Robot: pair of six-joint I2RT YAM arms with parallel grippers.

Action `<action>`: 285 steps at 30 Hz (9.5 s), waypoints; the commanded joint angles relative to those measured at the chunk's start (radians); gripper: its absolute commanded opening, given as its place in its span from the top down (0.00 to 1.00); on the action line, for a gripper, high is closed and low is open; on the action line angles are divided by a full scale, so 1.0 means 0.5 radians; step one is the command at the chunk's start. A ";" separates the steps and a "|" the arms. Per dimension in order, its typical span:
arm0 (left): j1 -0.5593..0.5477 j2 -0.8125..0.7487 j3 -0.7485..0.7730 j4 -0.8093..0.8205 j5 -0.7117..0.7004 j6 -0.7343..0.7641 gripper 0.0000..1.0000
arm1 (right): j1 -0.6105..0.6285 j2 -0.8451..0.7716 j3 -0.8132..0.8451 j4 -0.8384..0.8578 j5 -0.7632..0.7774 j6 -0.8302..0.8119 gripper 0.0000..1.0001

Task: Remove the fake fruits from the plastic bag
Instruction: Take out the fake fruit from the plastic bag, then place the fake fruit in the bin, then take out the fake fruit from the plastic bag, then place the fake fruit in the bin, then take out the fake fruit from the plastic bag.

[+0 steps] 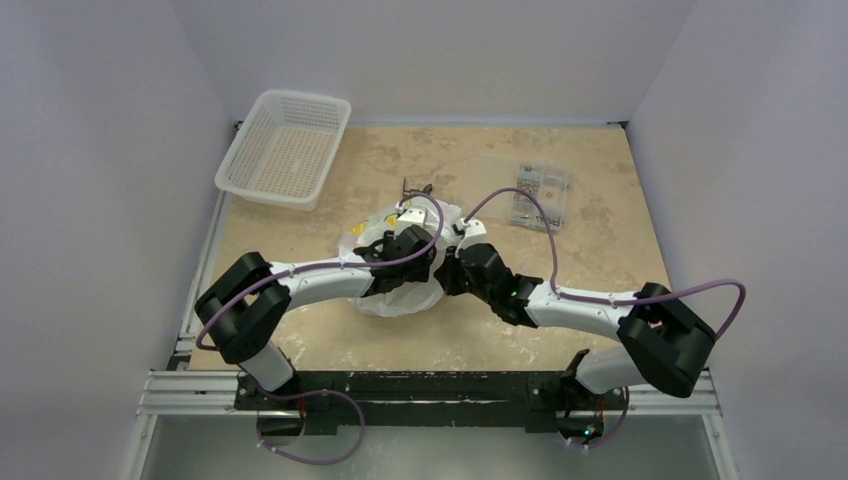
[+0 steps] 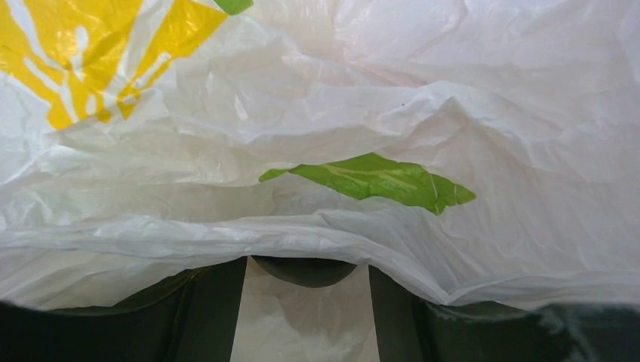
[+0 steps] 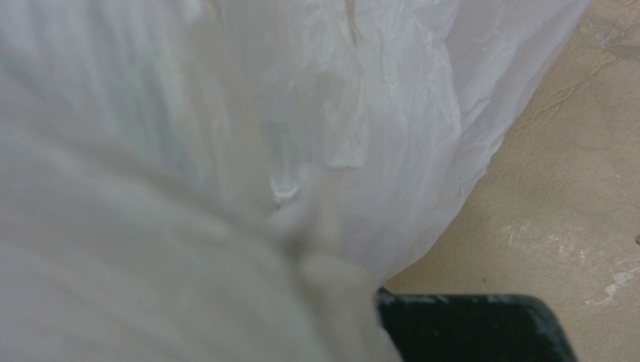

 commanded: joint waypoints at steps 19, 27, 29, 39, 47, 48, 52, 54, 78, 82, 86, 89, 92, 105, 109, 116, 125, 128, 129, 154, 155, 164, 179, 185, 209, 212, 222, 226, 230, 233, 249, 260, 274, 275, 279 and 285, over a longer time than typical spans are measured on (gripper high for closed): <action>0.020 -1.759 -0.278 -0.470 0.623 0.205 0.95 | 0.004 -0.084 -0.113 0.138 0.062 -0.132 1.00; 0.419 -1.935 0.074 -0.875 -0.180 0.322 1.00 | 0.004 -0.039 -0.153 0.296 0.024 -0.246 1.00; 0.576 -1.908 0.097 -0.804 -0.232 0.315 1.00 | 0.004 -0.012 -0.150 0.331 -0.013 -0.264 1.00; 1.155 -1.102 0.441 -0.461 -0.283 0.105 1.00 | 0.004 0.051 -0.094 0.356 -0.114 -0.345 1.00; 1.494 -0.266 0.841 -0.355 -0.280 0.112 1.00 | 0.004 0.063 -0.072 0.354 -0.203 -0.389 1.00; 1.530 -0.160 0.928 -0.392 -0.257 0.089 1.00 | 0.004 0.061 -0.074 0.356 -0.211 -0.391 1.00; 1.602 0.191 1.159 -0.442 -0.110 0.153 1.00 | 0.004 0.064 -0.069 0.361 -0.232 -0.395 1.00; 1.624 0.372 1.330 -0.609 -0.107 0.121 1.00 | 0.004 0.078 -0.060 0.364 -0.266 -0.396 1.00; 1.724 0.477 1.563 -1.101 0.235 -0.015 0.00 | 0.005 0.062 -0.067 0.381 -0.347 -0.404 1.00; 1.724 0.168 1.397 -1.125 0.397 0.026 0.01 | 0.004 0.040 -0.080 0.389 -0.327 -0.406 1.00; 1.715 -0.242 1.088 -1.024 0.923 0.046 0.14 | 0.004 0.035 -0.084 0.394 -0.314 -0.406 1.00; 1.621 -0.615 0.756 -0.849 1.223 -0.008 0.21 | 0.004 0.026 -0.086 0.395 -0.302 -0.407 1.00; 1.328 -0.983 0.461 -0.706 1.148 0.025 0.21 | 0.005 0.012 -0.099 0.409 -0.315 -0.389 1.00; 0.040 -1.707 -0.543 0.087 0.459 0.035 0.33 | 0.001 -0.023 -0.119 0.432 -0.311 -0.370 1.00; -0.246 -1.419 -0.468 0.120 0.130 0.133 0.45 | 0.001 -0.034 -0.128 0.443 -0.312 -0.363 1.00; -0.294 -1.041 -0.403 0.173 -0.202 0.005 0.64 | 0.002 -0.059 -0.162 0.426 -0.297 -0.341 1.00; -0.264 -0.596 -0.223 0.236 -0.331 -0.102 0.70 | 0.001 -0.057 -0.163 0.411 -0.280 -0.336 1.00; -0.236 -0.517 -0.182 0.208 -0.361 -0.144 0.69 | 0.001 -0.056 -0.163 0.412 -0.276 -0.336 1.00; -0.229 -0.498 -0.176 0.207 -0.378 -0.148 0.69 | 0.001 -0.054 -0.162 0.413 -0.274 -0.336 1.00; -0.058 -0.003 -0.191 0.401 -0.164 -0.207 0.55 | -0.076 0.039 -0.130 0.446 -0.375 -0.317 1.00; -0.060 -0.036 -0.199 0.400 -0.161 -0.191 0.58 | -0.076 0.041 -0.132 0.447 -0.375 -0.318 1.00; -0.058 -0.481 -0.296 0.322 -0.126 -0.117 0.86 | -0.082 0.038 -0.132 0.444 -0.367 -0.317 1.00; -0.042 -1.400 -0.455 0.066 0.382 -0.134 0.91 | -0.082 0.032 -0.135 0.440 -0.347 -0.321 1.00; 0.119 -1.708 -0.405 -0.012 0.529 -0.185 0.91 | -0.082 0.039 -0.133 0.443 -0.362 -0.321 1.00; 1.604 -0.734 0.493 0.212 0.368 -0.182 1.00 | -0.084 0.114 -0.093 0.447 -0.436 -0.318 1.00; 1.660 -0.453 0.609 0.243 0.217 -0.082 1.00 | -0.085 0.124 -0.089 0.449 -0.453 -0.314 1.00; 1.761 0.255 0.925 0.327 0.356 0.130 0.98 | -0.088 0.145 -0.081 0.459 -0.498 -0.306 1.00; 1.761 0.392 1.096 -0.021 0.247 0.090 0.96 | -0.091 0.146 -0.081 0.464 -0.512 -0.302 1.00; 1.817 0.514 1.248 -0.262 0.275 0.015 0.91 | -0.095 0.143 -0.084 0.462 -0.515 -0.302 1.00; 1.831 0.568 1.317 -0.404 0.312 -0.072 0.80 | -0.099 0.135 -0.085 0.462 -0.510 -0.301 1.00; 1.841 0.091 1.283 -0.748 0.569 -0.054 0.17 | -0.106 0.121 -0.096 0.466 -0.504 -0.311 1.00; 1.206 -1.061 0.345 -0.608 1.117 0.093 0.27 | -0.107 0.090 -0.109 0.478 -0.500 -0.320 1.00; -0.108 -1.358 -0.204 -0.313 0.507 0.413 0.44 | -0.107 -0.148 -0.277 0.733 -0.571 -0.258 1.00; -0.119 -1.315 -0.205 -0.288 0.496 0.441 0.49 | -0.107 -0.164 -0.289 0.747 -0.569 -0.259 1.00; -0.137 -1.107 -0.173 -0.215 0.453 0.516 0.61 | -0.106 -0.180 -0.299 0.752 -0.562 -0.268 1.00; -0.144 -0.844 -0.072 -0.187 0.335 0.580 0.68 | -0.107 -0.184 -0.309 0.756 -0.564 -0.270 1.00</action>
